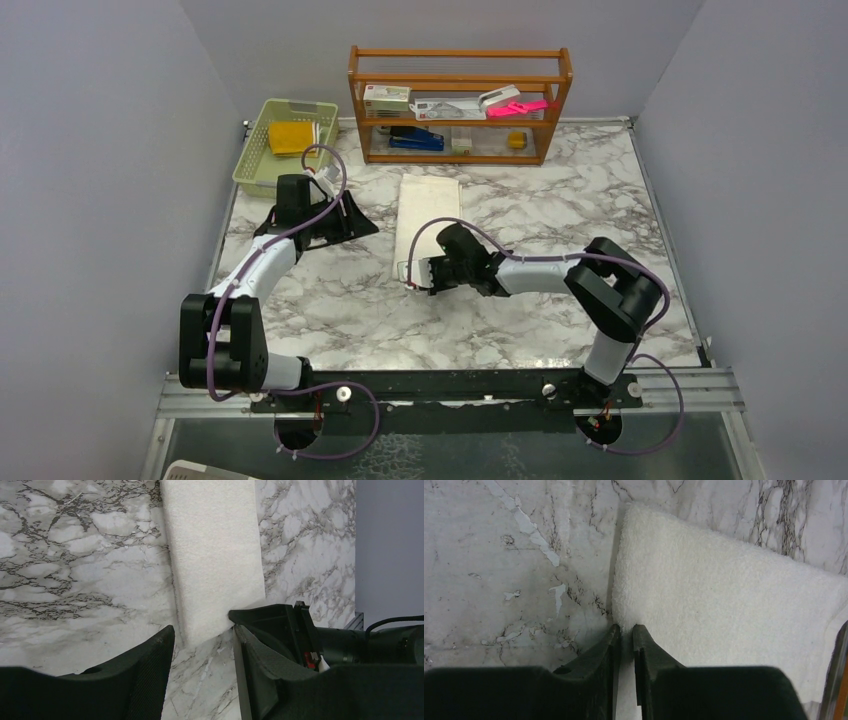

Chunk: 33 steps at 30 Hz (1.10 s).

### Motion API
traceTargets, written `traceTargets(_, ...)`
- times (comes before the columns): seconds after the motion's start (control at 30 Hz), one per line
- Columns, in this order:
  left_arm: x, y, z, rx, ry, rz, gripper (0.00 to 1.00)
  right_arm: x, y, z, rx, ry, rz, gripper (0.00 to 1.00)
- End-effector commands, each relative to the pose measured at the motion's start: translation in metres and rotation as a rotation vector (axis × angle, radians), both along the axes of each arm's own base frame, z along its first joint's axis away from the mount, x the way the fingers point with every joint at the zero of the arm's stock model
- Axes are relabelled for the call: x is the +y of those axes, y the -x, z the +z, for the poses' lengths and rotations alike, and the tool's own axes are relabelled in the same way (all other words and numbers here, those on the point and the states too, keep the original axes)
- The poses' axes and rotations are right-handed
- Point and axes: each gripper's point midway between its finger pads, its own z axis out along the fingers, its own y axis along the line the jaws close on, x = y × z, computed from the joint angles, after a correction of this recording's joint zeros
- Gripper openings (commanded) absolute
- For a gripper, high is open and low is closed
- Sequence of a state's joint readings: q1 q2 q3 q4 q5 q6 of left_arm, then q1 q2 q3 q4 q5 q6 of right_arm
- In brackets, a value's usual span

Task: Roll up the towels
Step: Roll the towel at the center of the board.

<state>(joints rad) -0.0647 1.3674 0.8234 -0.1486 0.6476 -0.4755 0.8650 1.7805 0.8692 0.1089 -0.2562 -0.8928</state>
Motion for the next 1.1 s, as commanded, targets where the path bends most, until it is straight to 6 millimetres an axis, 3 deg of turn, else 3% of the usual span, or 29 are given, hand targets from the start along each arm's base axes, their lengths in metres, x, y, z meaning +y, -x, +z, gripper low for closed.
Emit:
traceTargets(0.0,-0.001,-0.003,0.010,-0.030,0.001,-0.039,0.49,-0.025,0.020,-0.034,0.146,0.139,-0.064,0.08)
traceTargets(0.07,0.000,-0.002,0.010,-0.031,-0.005,-0.041,0.48,-0.021,0.030,-0.025,0.226,0.104,-0.077,0.01)
traceTargets(0.27,0.004,0.001,0.013,-0.045,-0.018,-0.040,0.48,0.004,0.086,0.022,0.582,-0.070,-0.061,0.01)
traceTargets(0.43,0.004,0.005,0.014,-0.048,-0.012,-0.043,0.48,0.017,0.103,0.038,0.786,-0.112,-0.104,0.01)
traceTargets(0.67,-0.002,0.016,0.016,-0.049,0.034,-0.067,0.48,0.037,0.095,0.049,1.000,-0.139,-0.164,0.01)
traceTargets(0.87,-0.011,0.033,0.017,-0.036,0.109,-0.094,0.48,0.032,0.084,0.028,1.264,-0.076,-0.260,0.01)
traceTargets(1.07,-0.015,0.049,0.019,-0.036,0.141,-0.121,0.46,0.034,0.075,0.013,1.345,-0.079,-0.309,0.01)
